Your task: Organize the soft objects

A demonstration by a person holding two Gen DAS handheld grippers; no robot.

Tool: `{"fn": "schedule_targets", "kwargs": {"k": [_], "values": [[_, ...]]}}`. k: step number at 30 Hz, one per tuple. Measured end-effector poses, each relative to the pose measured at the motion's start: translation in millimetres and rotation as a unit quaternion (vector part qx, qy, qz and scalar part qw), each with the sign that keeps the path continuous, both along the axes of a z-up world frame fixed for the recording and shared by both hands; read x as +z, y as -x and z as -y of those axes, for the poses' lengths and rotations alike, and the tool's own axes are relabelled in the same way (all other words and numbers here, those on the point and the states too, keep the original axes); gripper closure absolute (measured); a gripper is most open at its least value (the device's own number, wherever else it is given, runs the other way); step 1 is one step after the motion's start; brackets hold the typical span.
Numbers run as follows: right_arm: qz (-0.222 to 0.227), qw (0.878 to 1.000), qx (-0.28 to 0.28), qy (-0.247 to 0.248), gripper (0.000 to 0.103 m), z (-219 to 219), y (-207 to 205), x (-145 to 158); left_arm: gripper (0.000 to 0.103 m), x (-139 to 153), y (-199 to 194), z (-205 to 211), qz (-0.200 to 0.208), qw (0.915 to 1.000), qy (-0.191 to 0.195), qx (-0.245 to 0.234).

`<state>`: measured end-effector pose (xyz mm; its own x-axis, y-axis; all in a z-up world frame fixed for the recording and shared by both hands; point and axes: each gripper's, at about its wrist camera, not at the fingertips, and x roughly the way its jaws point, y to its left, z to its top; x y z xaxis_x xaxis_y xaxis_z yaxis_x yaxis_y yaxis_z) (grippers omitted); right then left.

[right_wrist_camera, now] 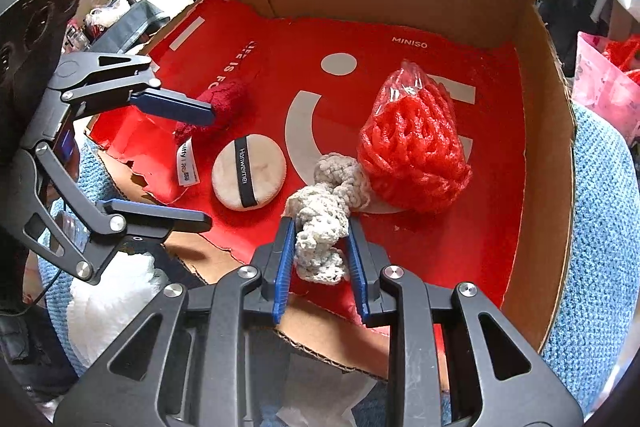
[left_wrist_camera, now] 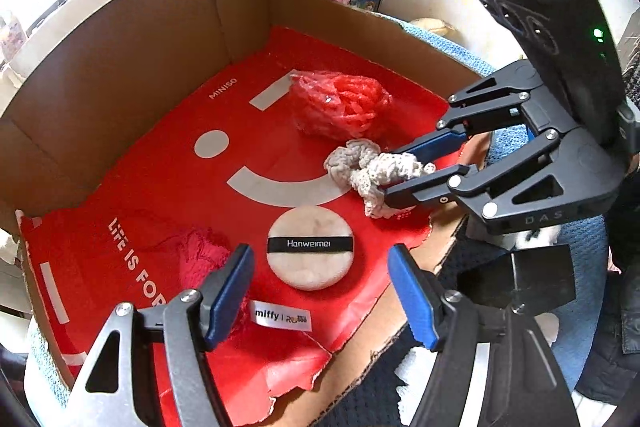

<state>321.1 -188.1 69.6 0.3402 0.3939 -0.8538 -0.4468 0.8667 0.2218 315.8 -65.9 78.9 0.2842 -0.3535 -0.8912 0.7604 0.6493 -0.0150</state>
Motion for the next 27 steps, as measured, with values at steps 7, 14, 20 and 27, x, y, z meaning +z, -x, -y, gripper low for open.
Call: {"fn": "schedule_targets", "kwargs": {"k": [7, 14, 20, 27], "values": [[0.013, 1.0, -0.005, 0.001, 0.043, -2.4, 8.9, 10.2, 0.031, 19.8, 15.9, -12.2, 0.012, 0.9999, 0.006, 0.004], [0.036, 0.999, -0.018, 0.0, 0.043, 2.7, 26.7, 32.5, 0.021, 47.9, 40.6, -34.1, 0.039, 0.9983, 0.034, 0.027], [0.077, 0.997, -0.03, 0.0, 0.033, 7.1, 54.9, 64.4, 0.01, 79.5, 71.4, -58.5, 0.078, 0.9913, 0.078, 0.072], [0.127, 0.991, -0.048, -0.012, 0.026, 17.6, 95.4, 97.3, 0.001, 96.2, 105.6, -84.0, 0.127, 0.976, 0.117, 0.132]]}}
